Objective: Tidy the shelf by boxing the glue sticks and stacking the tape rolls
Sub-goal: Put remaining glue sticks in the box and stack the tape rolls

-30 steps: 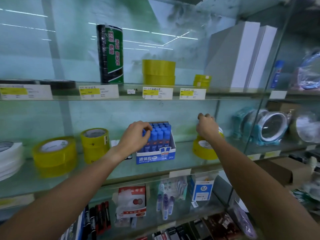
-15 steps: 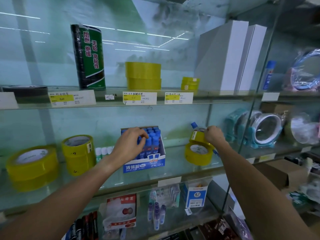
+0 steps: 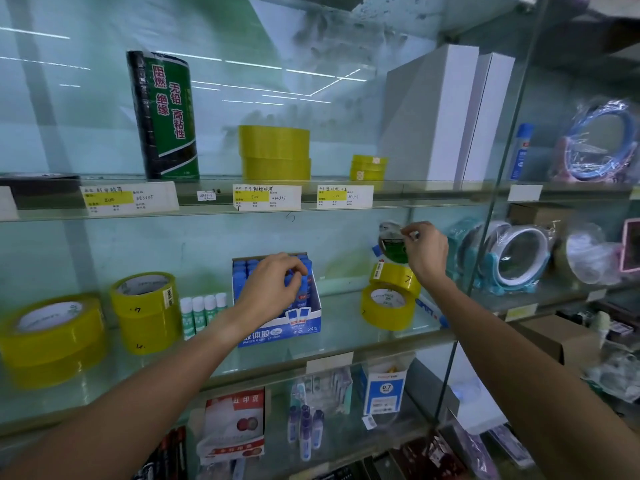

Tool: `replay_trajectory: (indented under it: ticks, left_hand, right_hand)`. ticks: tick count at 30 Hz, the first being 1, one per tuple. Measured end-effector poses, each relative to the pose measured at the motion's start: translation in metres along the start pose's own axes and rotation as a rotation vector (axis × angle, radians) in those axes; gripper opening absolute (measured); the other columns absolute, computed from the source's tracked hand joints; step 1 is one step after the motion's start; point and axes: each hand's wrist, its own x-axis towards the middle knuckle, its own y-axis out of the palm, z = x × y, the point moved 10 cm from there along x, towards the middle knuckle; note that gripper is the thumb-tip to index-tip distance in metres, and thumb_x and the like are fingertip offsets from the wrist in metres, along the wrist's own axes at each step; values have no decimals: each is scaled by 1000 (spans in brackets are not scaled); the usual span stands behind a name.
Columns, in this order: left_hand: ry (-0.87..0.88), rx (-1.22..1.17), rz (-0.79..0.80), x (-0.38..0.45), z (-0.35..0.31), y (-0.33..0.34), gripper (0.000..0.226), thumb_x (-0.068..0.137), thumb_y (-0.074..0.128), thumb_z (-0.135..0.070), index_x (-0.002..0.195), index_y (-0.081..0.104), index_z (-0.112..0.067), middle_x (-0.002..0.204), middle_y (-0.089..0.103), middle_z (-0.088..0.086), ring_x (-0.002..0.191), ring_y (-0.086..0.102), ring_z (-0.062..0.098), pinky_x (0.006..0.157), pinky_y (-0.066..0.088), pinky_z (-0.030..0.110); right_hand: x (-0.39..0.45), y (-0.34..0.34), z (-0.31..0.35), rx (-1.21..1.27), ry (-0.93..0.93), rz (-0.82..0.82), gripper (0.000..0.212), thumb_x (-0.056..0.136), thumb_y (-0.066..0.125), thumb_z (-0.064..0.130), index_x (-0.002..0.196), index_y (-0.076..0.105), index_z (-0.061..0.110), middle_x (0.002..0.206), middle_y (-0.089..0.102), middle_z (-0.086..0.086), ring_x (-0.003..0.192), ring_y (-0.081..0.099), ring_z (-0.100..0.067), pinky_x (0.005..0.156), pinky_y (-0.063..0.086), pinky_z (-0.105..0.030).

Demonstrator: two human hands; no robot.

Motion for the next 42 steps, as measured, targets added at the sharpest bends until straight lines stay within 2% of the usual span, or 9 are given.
replay_trajectory:
  ticks: [5, 14, 17, 20, 23, 29, 33, 37, 42]
  left_hand:
    - [-18, -81, 2, 4, -11, 6, 16, 90, 57, -13, 92, 69, -23, 89, 64, -13, 82, 57, 4, 78, 48, 23]
    - [-316, -371, -34, 3, 6, 0, 35, 93, 61, -21, 126, 50, -15, 107, 62, -3, 76, 59, 4, 54, 46, 8]
    - [-390, -465, -53, 0, 19, -6, 36, 91, 64, -23, 123, 51, -13, 107, 67, 2, 68, 67, 16, 52, 56, 24]
    - [-466, -547, -72, -6, 36, -12, 30, 88, 68, -19, 114, 56, -10, 97, 70, 10, 65, 69, 29, 61, 60, 43]
    - [-494, -627, -66, -12, 43, -17, 31, 88, 67, -8, 117, 55, -3, 90, 70, 19, 65, 68, 26, 63, 61, 40]
    - [-473, -491, -171, -24, 58, -43, 31, 87, 65, -5, 116, 58, -9, 80, 72, 6, 56, 68, 21, 60, 60, 34]
    - [-481, -433, -253, -32, 66, -62, 28, 87, 67, -8, 113, 58, -13, 79, 69, 3, 55, 66, 19, 55, 58, 28]
    - [-498, -388, -301, -41, 74, -80, 26, 86, 66, -7, 109, 58, -17, 81, 68, 8, 56, 66, 23, 54, 58, 33]
    - [-510, -260, -324, -47, 87, -96, 23, 87, 66, -22, 109, 60, -19, 100, 63, 7, 86, 65, 25, 71, 57, 38]
  right_hand:
    - [-13, -3, 36, 197, -15, 8, 15, 85, 65, 3, 95, 73, 10, 98, 67, -4, 88, 62, -19, 76, 57, -33]
    - [-50, 50, 83, 712, 131, 410, 15, 84, 63, -3, 87, 56, 10, 86, 63, -6, 77, 63, -18, 61, 57, -27]
    - [-64, 64, 94, 817, 209, 537, 23, 85, 63, -5, 83, 51, 14, 87, 65, -9, 75, 65, -19, 60, 56, -29]
    - [-74, 73, 100, 875, 260, 602, 25, 84, 61, -6, 89, 48, 15, 86, 63, -11, 72, 63, -20, 58, 54, -30]
    - [-86, 83, 106, 921, 308, 666, 19, 89, 59, 2, 95, 47, 16, 85, 61, -11, 72, 60, -21, 61, 53, -33]
    - [-103, 99, 127, 1001, 360, 736, 10, 96, 53, 10, 103, 54, 17, 90, 63, -11, 81, 61, -26, 76, 53, -43]
    - [-117, 112, 148, 1065, 415, 823, 19, 98, 52, 13, 116, 58, 10, 93, 66, -9, 84, 63, -25, 68, 55, -37]
    - [-132, 122, 169, 1086, 464, 889, 13, 97, 50, 14, 95, 61, 6, 89, 63, -11, 86, 61, -29, 77, 57, -45]
    - [-148, 133, 194, 1063, 467, 924, 16, 98, 47, 11, 101, 60, 1, 90, 60, -14, 86, 62, -31, 78, 58, -48]
